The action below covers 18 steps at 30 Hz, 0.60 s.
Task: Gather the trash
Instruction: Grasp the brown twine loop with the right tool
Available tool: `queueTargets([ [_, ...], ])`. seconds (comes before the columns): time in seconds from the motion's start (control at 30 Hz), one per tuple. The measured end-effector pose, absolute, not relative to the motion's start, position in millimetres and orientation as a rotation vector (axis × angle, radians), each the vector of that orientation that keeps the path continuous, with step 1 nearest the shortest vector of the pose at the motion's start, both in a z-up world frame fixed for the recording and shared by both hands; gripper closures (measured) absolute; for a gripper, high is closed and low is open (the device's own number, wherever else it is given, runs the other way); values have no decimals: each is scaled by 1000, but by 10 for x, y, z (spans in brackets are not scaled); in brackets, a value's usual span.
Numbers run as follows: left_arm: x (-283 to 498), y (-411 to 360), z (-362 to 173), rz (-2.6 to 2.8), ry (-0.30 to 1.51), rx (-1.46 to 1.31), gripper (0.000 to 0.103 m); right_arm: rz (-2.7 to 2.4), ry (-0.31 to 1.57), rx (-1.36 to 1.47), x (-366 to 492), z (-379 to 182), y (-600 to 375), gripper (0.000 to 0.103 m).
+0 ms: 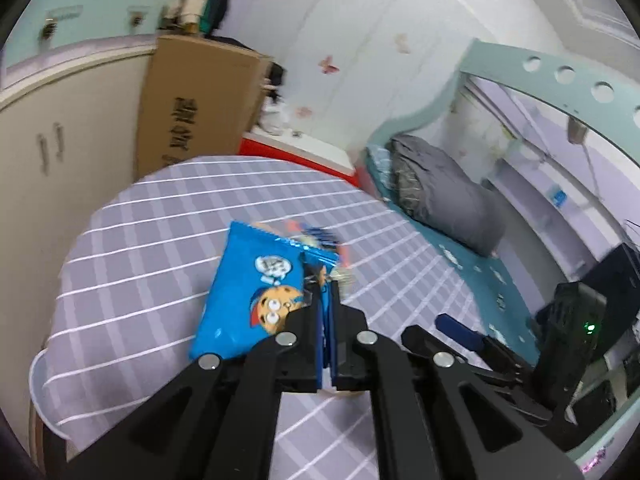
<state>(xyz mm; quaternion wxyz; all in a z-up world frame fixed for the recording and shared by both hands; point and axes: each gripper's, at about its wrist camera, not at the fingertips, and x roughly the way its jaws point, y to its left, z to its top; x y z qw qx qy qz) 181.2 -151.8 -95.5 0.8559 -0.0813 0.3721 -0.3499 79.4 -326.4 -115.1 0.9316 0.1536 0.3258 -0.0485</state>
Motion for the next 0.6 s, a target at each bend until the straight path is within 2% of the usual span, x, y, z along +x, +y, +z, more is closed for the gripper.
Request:
queueTargets([
  [0.13, 1773, -1261, -1019, -663, 777, -153, 101, -40, 728, 240, 894, -1251, -2932, 33],
  [0.27, 1743, -1139, -1089, -628, 782, -117, 101, -3, 785, 198, 1015, -1370, -2716, 51],
  [0.4, 1749, -1083, -1160, -606, 794, -88, 101, 3, 828, 145, 1096, -1455, -2586, 62],
  [0.43, 1753, -1078, -1175, -607, 795, -89, 101, -2, 839, 131, 1116, -1474, -2563, 69],
  [0.53, 1757, -1030, -1200, -615, 801, -101, 101, -14, 875, 87, 1165, -1547, -2500, 70],
  [0.6, 1754, -984, -1204, -620, 798, -109, 101, -40, 884, 10, 1175, -1555, -2424, 76],
])
